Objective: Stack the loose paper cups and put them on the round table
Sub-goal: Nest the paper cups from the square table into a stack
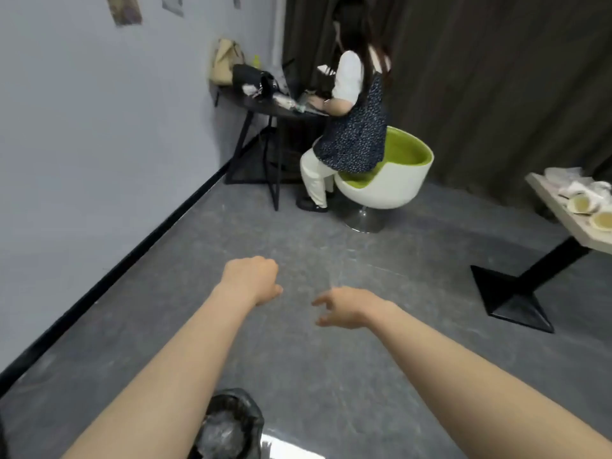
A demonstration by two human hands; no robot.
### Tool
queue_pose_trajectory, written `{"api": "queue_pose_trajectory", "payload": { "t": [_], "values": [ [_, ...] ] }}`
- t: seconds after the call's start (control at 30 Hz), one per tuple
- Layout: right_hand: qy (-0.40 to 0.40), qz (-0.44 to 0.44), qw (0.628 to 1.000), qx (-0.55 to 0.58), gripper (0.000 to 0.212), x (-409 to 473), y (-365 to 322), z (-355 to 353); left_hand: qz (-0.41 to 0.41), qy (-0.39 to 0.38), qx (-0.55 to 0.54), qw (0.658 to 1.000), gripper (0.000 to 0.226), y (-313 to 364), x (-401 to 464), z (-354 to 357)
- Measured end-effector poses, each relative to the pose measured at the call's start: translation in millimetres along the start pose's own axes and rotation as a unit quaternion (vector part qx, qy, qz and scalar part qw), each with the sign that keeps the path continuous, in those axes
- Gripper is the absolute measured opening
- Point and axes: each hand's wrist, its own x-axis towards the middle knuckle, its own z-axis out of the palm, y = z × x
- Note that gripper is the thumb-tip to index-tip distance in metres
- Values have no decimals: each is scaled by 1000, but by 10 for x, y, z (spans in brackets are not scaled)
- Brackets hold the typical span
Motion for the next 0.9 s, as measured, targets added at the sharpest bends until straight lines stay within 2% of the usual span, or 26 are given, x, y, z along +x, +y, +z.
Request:
{"api": "queue_pose_trajectory", "payload": {
  "t": [0.17,0.37,0.63,0.9],
  "values": [
    [59,75,994,45,54,-866,445,-361,73,11,51,996,47,728,-143,-690],
    [77,196,970,125,55,-1866,1117,-190,201,-4,87,976,47,1800,-275,-893],
    [70,371,897,230,53,-3199,1960,553,359,-31,122,925,47,3277,-491,-751],
    [53,488,817,304,54,-4452,2799,1346,460,-50,160,872,49,4776,-768,-528]
  ]
}}
